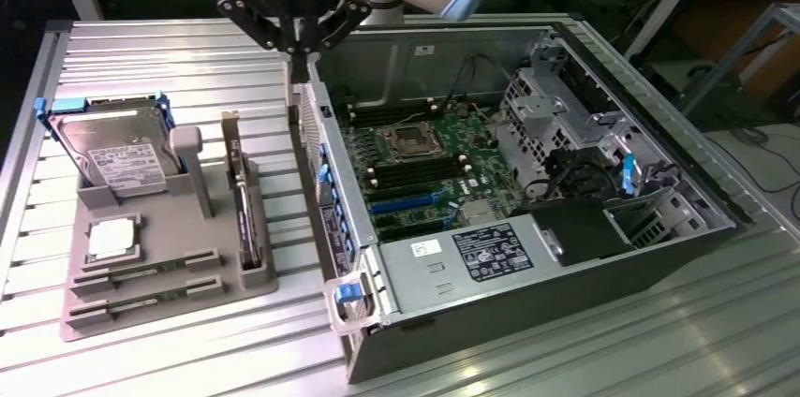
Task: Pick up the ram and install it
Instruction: 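Reach for the ram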
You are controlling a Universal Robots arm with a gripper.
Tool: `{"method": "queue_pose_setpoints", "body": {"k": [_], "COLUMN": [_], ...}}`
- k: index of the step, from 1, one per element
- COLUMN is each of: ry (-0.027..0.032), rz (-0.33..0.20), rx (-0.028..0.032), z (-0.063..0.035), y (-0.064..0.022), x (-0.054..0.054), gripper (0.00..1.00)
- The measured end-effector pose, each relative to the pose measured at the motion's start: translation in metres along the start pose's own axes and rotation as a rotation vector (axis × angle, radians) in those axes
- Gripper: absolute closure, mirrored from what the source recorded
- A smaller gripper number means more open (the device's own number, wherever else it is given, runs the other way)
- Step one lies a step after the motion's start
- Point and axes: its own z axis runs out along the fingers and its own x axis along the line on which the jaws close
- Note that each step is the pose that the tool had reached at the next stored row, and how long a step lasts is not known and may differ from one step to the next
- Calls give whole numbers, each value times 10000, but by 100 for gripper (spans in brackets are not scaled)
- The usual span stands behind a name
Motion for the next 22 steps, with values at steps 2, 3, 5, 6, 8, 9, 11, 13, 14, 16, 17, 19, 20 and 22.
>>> {"method": "queue_pose_setpoints", "body": {"k": [2,3,5,6,8,9,11,13,14,16,17,19,20,22], "ry": [0,0,0,-2,-1,-2,-1,-1,0,0,-1,-1,-1,0], "rz": [-1,0,-2,-1,-1,-1,-1,-1,-2,-1,-1,-1,-1,-2], "rx": [0,0,0,-2,-1,-2,-2,-2,0,0,-2,-2,-1,0], "z": [-5,-7,-12,-16,-21,-22,-28,-33,-37,-43,-45,-49,-50,-54], "y": [-26,-36,-88,-149,-211,-244,-320,-393,-421,-496,-530,-578,-590,-620], "x": [163,210,357,451,523,561,649,766,824,979,1049,1172,1203,1287], "gripper": [90,90,90,90,90,90,90,90,90,90,90,90,90,90]}}
